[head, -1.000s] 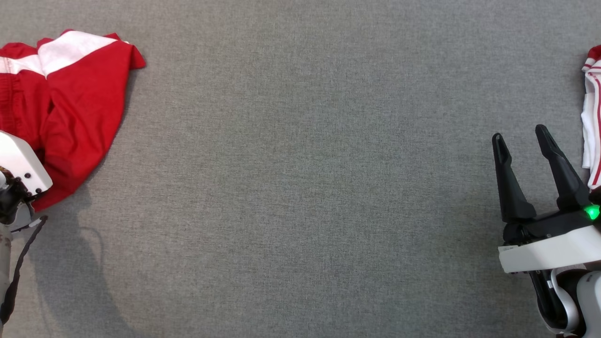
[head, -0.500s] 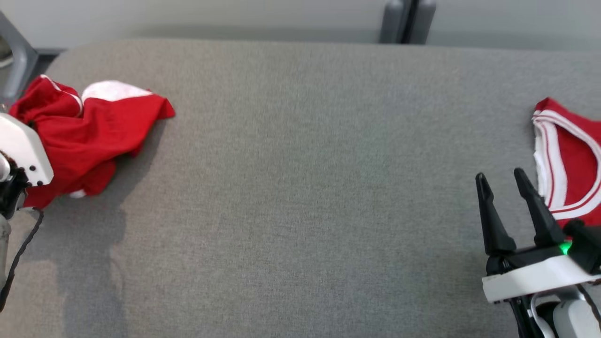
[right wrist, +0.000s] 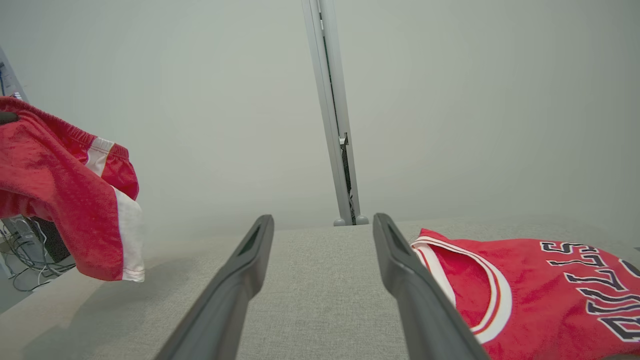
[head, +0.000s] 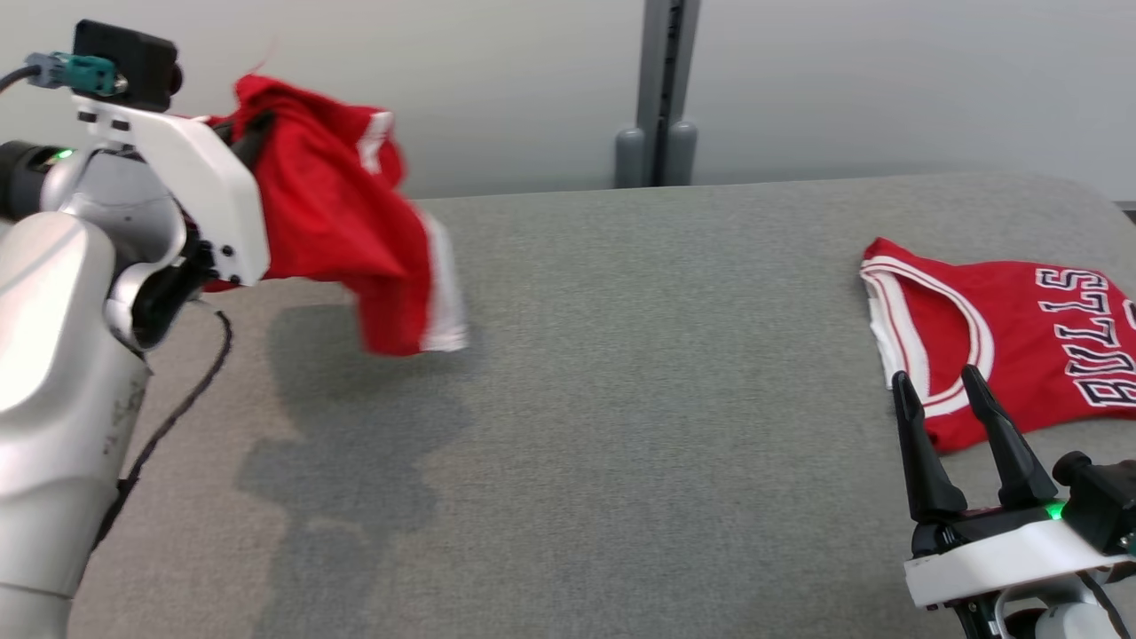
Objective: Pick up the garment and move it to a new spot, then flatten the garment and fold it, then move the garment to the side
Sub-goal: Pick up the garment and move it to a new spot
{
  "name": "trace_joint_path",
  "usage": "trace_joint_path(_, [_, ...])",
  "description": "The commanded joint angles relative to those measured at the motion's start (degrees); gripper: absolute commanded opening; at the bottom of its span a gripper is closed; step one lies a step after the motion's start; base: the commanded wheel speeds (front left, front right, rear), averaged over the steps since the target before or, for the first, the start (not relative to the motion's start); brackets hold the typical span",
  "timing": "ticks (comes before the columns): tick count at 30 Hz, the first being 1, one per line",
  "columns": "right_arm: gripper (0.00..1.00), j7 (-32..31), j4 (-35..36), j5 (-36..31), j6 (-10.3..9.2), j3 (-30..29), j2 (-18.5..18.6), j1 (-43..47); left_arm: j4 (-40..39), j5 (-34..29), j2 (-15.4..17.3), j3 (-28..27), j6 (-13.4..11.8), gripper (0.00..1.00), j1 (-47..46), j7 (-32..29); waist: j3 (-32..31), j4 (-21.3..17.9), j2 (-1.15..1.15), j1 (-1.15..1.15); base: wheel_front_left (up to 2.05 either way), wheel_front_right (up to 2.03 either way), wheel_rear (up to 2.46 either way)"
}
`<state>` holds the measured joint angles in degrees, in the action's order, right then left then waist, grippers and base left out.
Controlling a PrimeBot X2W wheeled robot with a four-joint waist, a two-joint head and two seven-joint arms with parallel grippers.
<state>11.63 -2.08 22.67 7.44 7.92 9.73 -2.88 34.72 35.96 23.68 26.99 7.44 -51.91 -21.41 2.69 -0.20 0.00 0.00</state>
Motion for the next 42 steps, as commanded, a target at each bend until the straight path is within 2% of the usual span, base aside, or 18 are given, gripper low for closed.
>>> trace_joint_path(1, [1.00, 0.23, 0.18, 0.35, 0.11, -0.35, 0.30, 0.56, -2.75, 0.87, -0.22, 0.15, 0.01, 0.00, 1.12, -0.54, -0.85, -2.27, 0.00, 0.00, 0.00, 0.00, 0.00])
trace_joint_path(5, [1.00, 0.32, 0.42, 0.44, 0.11, -0.99, 0.64, 0.99, -11.86, 2.50, -1.32, 0.52, -0.74, 0.00, 3.80, -2.22, -0.74, -4.73, 0.00, 0.00, 0.00, 0.00, 0.00])
trace_joint_path(7, [1.00, 0.24, 0.75, 0.47, 0.11, -1.01, 0.67, 0.77, -18.11, 3.29, -1.78, 0.90, -2.19, 0.00, 6.97, -3.04, -0.27, -6.47, 0.00, 0.00, 0.00, 0.00, 0.00])
trace_joint_path(13, [1.00, 0.28, 0.92, 0.50, 0.11, -0.82, 0.44, 0.33, -25.75, 4.50, -3.06, 1.65, -5.68, 0.00, 16.33, -1.41, 0.85, -9.05, 0.00, 0.00, 0.00, 0.00, 0.00])
trace_joint_path(15, [1.00, 0.39, 0.83, 0.56, 0.11, -0.73, 0.41, 0.27, -25.44, 3.22, -3.27, 2.52, -6.42, 0.00, 19.26, 0.33, 1.13, -9.57, 0.00, 0.00, 0.00, 0.00, 0.00])
trace_joint_path(17, [1.00, 0.50, 0.65, 0.64, 0.11, -0.51, 0.50, 0.10, -23.83, 4.38, -5.09, 2.99, -6.48, 0.00, 22.25, 2.33, 1.49, -9.94, 0.00, 0.00, 0.00, 0.00, 0.00])
trace_joint_path(19, [1.00, 0.63, 0.44, 0.66, 0.11, -0.24, 0.48, -0.03, -21.12, 3.31, -5.70, 4.14, -5.84, 0.00, 23.96, 4.70, 1.70, -10.22, 0.00, 0.00, 0.00, 0.00, 0.00])
trace_joint_path(24, [1.00, 0.79, -0.07, 0.77, 0.11, 0.59, 0.19, -0.49, -11.85, 3.62, -10.70, 7.04, -3.50, 0.00, 27.11, 10.72, 2.13, -10.16, 0.00, 0.00, 0.00, 0.00, 0.00])
trace_joint_path(27, [1.00, 0.78, -0.22, 0.81, 0.11, 0.91, 0.09, -0.75, -8.05, 3.18, -11.75, 7.90, -2.82, 0.00, 27.12, 12.43, 2.38, -9.94, 0.00, 0.00, 0.00, 0.00, 0.00])
trace_joint_path(28, [1.00, 0.82, -0.28, 0.83, 0.11, 0.86, 0.11, -0.78, -6.59, 3.39, -12.68, 8.39, -2.37, 0.45, 27.07, 13.17, 2.51, -9.75, 0.00, 0.00, 0.00, 0.00, 0.00])
trace_joint_path(29, [1.00, 0.86, -0.34, 0.85, 0.11, 0.84, 0.16, -0.79, -5.25, 3.48, -13.30, 8.58, -2.08, 1.00, 26.63, 14.04, 2.64, -9.53, 0.00, 0.00, 0.00, 0.00, 0.00])
trace_joint_path(35, [1.00, 0.73, -0.47, 0.68, 0.11, 0.26, 0.64, -0.57, -2.39, 2.05, -14.16, 9.65, -1.07, 1.00, 23.64, 18.49, 2.45, -7.95, 0.00, 0.00, 0.00, 0.00, 0.00])
trace_joint_path(42, [1.00, 0.29, 0.12, 0.53, 0.11, -0.95, 0.95, 0.92, -7.93, 2.09, -12.27, 8.50, -1.82, 1.00, 23.55, 20.70, 1.05, -6.10, 0.00, 0.00, 0.00, 0.00, 0.00])
